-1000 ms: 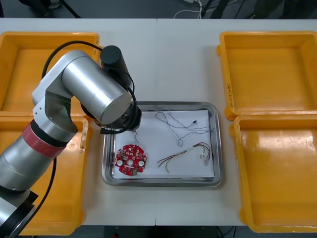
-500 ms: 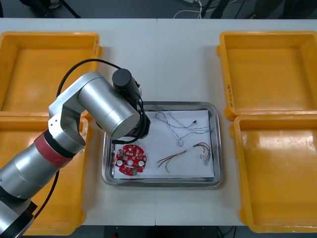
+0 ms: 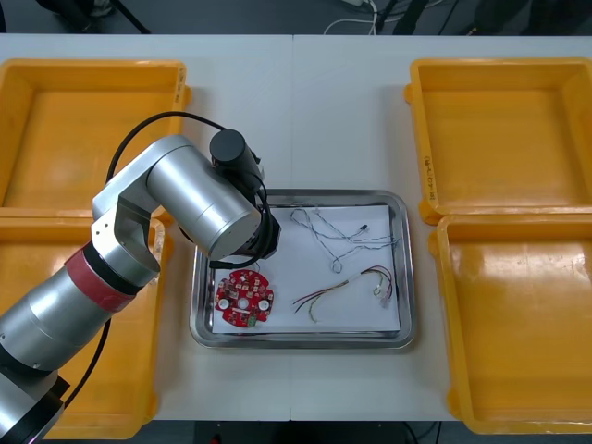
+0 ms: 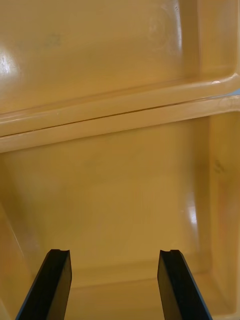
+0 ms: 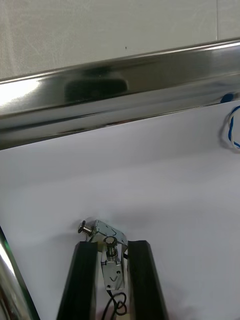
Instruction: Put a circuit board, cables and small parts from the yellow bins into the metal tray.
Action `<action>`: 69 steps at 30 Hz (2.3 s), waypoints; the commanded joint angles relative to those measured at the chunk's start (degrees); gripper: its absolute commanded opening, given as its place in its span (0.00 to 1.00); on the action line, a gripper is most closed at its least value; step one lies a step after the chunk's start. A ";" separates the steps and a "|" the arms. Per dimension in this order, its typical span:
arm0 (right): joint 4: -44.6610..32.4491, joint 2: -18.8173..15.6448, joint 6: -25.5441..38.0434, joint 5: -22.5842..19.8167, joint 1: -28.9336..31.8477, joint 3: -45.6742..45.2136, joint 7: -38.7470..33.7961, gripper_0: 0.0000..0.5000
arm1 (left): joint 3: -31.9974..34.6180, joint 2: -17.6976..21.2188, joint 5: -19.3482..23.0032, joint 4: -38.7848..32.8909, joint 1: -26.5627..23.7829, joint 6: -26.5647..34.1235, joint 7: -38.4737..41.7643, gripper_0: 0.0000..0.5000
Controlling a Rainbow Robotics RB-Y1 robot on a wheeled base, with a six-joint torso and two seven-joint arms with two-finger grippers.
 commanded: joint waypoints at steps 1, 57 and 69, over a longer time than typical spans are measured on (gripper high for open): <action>-1.02 -2.42 0.22 0.26 0.56 -2.02 4.10 1.00 | 1.57 -1.37 1.17 -2.40 -0.03 2.03 7.12 1.00; 1.70 6.10 -3.87 6.33 0.82 -0.17 8.41 1.00 | 21.61 19.55 26.30 -9.43 -10.93 20.45 -0.88 1.00; 2.06 6.10 -3.96 6.59 0.82 0.00 10.34 1.00 | 30.48 27.81 32.28 -13.74 -3.90 20.45 -7.73 1.00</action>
